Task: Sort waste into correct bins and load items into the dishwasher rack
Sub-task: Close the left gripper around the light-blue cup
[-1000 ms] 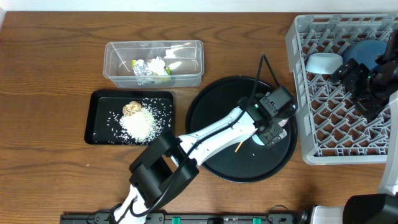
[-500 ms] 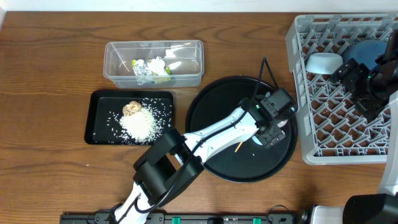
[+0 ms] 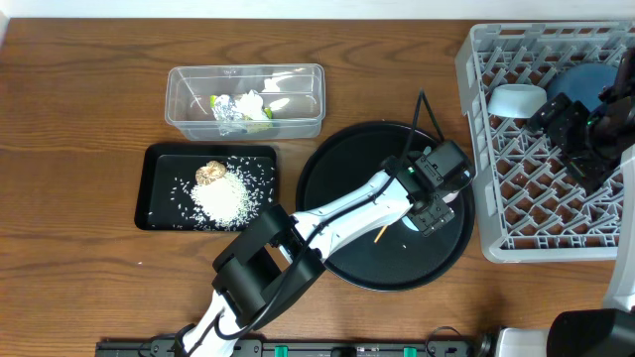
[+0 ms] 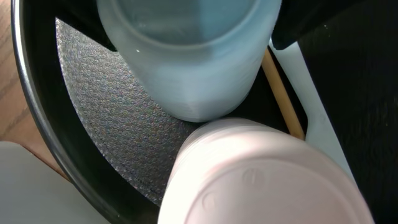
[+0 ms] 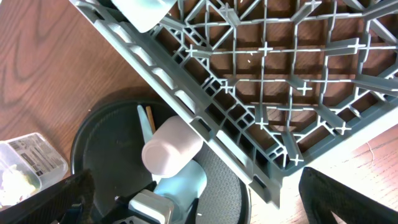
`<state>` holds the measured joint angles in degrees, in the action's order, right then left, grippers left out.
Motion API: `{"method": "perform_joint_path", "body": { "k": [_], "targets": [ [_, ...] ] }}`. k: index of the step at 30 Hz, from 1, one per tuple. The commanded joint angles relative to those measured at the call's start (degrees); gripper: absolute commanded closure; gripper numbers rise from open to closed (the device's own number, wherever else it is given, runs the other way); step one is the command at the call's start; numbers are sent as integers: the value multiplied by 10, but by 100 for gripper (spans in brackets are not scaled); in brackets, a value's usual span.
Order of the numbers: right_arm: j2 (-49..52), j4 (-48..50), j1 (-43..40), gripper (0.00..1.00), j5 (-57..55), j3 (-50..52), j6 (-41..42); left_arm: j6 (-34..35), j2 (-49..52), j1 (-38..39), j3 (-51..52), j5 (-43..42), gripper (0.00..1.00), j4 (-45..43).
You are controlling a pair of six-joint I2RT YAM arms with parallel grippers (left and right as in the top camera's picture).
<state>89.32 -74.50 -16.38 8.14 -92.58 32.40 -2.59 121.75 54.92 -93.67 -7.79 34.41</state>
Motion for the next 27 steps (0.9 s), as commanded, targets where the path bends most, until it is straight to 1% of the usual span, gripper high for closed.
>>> {"method": "perform_joint_path", "body": {
  "k": [1,2,5,8,10,13,15,17,24,26,27],
  "targets": [
    [-2,0,-2,1,0,-4,-8,-2,-10,-4,-3,-1,28,-2],
    [-2,-1,-2,1,0,-4,-8,-2,-10,-3,-3,-1,28,-2],
    [-2,-1,-2,1,0,-4,-8,-2,-10,-3,-3,-1,35,-2],
    [-2,-1,-2,1,0,-4,-8,-2,-10,-3,-3,-1,37,-2],
    [-2,-1,-2,1,0,-4,-8,-2,-10,-3,-3,-1,41,-3],
    [-2,-1,-2,1,0,-4,-8,-2,-10,-4,-3,-1,41,-4],
    [-2,-1,-2,1,0,-4,-8,-2,-10,-3,-3,-1,38,-5],
    [-2,0,-2,1,0,-4,-8,-2,-10,-3,-3,-1,20,-8],
    [-2,-1,-2,1,0,-4,-8,-2,-10,-3,-3,-1,19,-11],
    [-2,-1,0,1,0,-4,-8,-2,-10,-3,-3,-1,14,-15],
    [-2,-1,0,1,0,-4,-8,-2,-10,-3,-3,-1,14,-18]
  ]
}}
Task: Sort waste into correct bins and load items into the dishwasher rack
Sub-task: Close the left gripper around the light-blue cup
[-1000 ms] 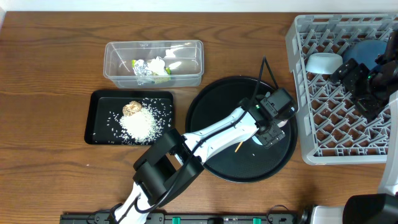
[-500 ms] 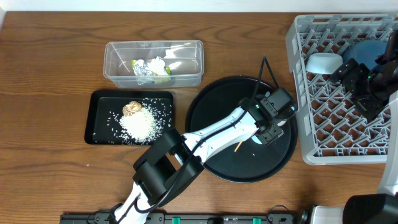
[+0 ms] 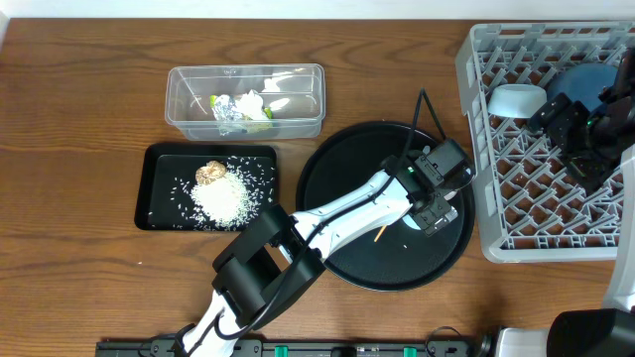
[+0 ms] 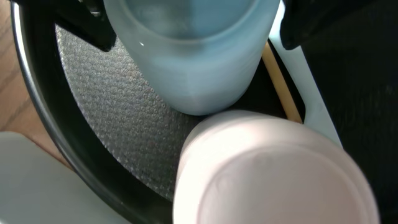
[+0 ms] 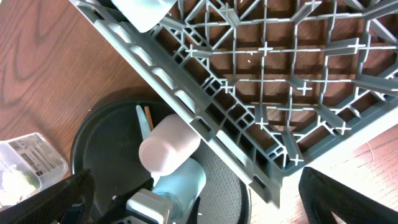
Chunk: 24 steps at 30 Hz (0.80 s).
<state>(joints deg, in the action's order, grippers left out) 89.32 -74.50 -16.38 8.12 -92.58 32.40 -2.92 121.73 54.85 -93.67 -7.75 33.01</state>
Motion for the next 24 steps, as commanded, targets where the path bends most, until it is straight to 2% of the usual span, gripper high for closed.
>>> {"method": "perform_joint_path", "body": {
  "k": [1,12,18,24],
  "targets": [
    [-2,-1,0,1,0,-4,-8,2,-10,-3,-3,-2,13,-6],
    [-2,-1,-1,1,1,-4,-8,4,-10,-3,-3,-6,14,-19],
    [-2,-1,-1,1,1,-4,-8,6,-10,-3,-3,-8,28,-12],
    [-2,-1,-1,1,1,-4,-8,6,-10,-3,-3,-8,32,-5]
  ]
}}
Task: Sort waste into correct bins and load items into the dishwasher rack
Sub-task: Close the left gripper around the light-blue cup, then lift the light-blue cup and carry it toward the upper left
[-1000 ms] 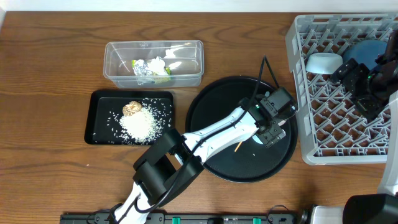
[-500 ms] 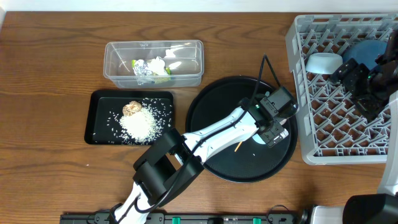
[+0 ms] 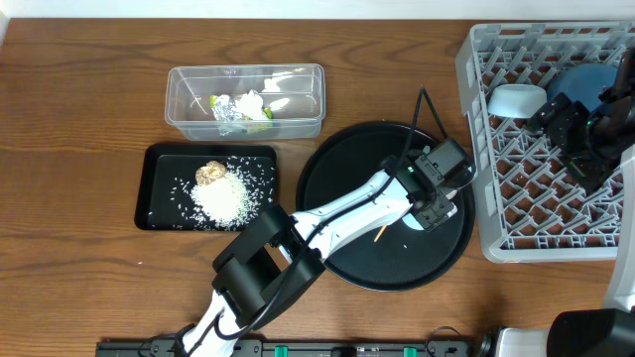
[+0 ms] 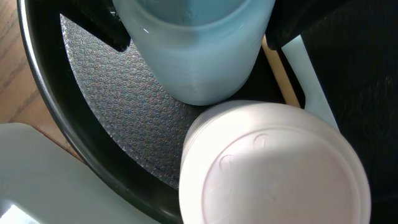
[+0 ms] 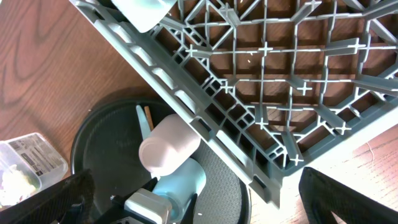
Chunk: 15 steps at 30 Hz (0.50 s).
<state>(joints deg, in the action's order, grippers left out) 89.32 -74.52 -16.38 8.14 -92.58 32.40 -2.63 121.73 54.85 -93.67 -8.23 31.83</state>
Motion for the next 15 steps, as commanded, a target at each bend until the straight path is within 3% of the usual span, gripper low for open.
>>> {"method": "perform_joint_path", "body": {
  "k": [1,8,15],
  "targets": [
    [-2,0,-1,1,1,-4,-8,3,-10,-3,-3,-3,36,7],
    [-2,0,-1,1,0,-4,-8,7,-12,-3,-3,-3,57,9],
    [-2,0,-1,1,0,-4,-8,14,-42,-3,-3,-3,61,21]
  ]
}}
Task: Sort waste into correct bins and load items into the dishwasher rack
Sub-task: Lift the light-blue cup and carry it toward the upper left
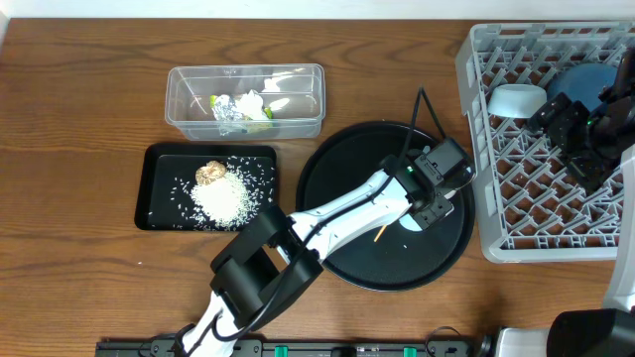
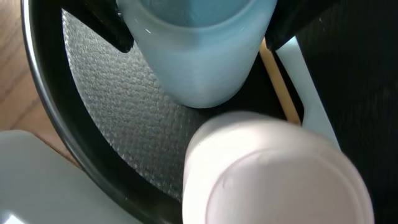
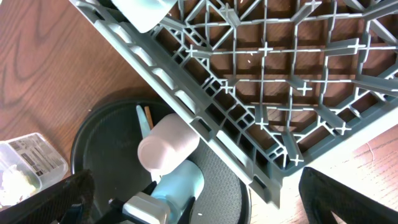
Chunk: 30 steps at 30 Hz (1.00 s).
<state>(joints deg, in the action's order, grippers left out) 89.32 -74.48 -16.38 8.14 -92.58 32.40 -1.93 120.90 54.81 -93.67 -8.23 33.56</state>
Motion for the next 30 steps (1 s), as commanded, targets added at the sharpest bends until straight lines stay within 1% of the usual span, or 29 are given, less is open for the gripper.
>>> {"method": "perform_joint_path", "body": {
  "k": [1,5,8,13,17,21,24,26,30],
  "targets": [
    [-2,-1,-1,1,0,-4,-8,7,-42,-3,-3,-3,60,7],
    [-2,-1,-1,1,0,-4,-8,23,-78,-4,-3,-1,62,23],
    [-2,-1,-1,1,0,-4,-8,44,-105,-12,-3,-1,70,45],
    [-2,-1,-1,1,0,-4,-8,85,-149,-39,-3,-12,70,85],
    [-2,-1,-1,1,0,-4,-8,100,-191,-81,-3,-97,71,98],
    [-2,-1,-1,1,0,-4,-8,107,-228,-144,-3,-214,70,100],
    [-2,-1,-1,1,0,-4,-8,139,-245,-206,-3,-285,70,104],
    [-2,-1,-1,1,0,-4,-8,155,-251,-257,-3,-356,70,105],
    [-2,-1,-1,1,0,-4,-8,176,-251,-346,-3,-469,70,106]
  ]
}}
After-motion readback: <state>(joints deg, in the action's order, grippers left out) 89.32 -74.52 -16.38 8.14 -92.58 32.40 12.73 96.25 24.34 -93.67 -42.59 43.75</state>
